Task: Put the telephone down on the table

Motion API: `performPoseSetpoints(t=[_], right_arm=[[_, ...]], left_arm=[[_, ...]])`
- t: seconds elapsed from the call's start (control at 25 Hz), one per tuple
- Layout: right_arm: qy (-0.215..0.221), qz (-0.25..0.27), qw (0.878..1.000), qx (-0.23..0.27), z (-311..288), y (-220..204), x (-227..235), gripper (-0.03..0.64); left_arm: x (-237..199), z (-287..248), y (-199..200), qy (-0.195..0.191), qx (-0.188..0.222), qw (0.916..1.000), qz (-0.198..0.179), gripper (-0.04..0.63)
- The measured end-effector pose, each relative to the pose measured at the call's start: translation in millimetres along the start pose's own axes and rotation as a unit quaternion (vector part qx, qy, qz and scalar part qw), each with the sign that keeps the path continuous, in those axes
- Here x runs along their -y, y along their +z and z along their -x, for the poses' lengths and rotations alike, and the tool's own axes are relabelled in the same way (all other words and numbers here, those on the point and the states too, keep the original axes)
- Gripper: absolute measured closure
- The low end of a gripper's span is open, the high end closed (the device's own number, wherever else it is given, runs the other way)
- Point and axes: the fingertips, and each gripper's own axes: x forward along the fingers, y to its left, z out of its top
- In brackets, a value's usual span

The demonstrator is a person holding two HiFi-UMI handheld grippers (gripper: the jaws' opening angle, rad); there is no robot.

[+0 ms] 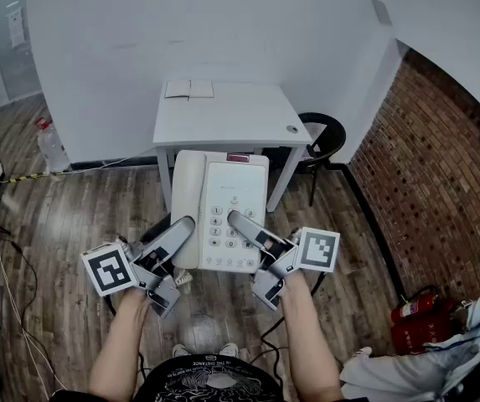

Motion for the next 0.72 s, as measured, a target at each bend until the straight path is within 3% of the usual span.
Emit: performPoseSetpoints(t=[0.56, 0.72], right_arm=[[0.013, -0.002, 1.000, -0.010, 5, 7, 18, 0.422], [0.017, -0.006, 1.000, -0.018, 23, 31, 33, 0.422]], left_arm=[[-11, -13, -9, 0.009, 0.009, 0.9999, 0.001, 0.233], [-12, -42, -22, 0.017, 0.016, 0.9997, -0.001, 0.233]])
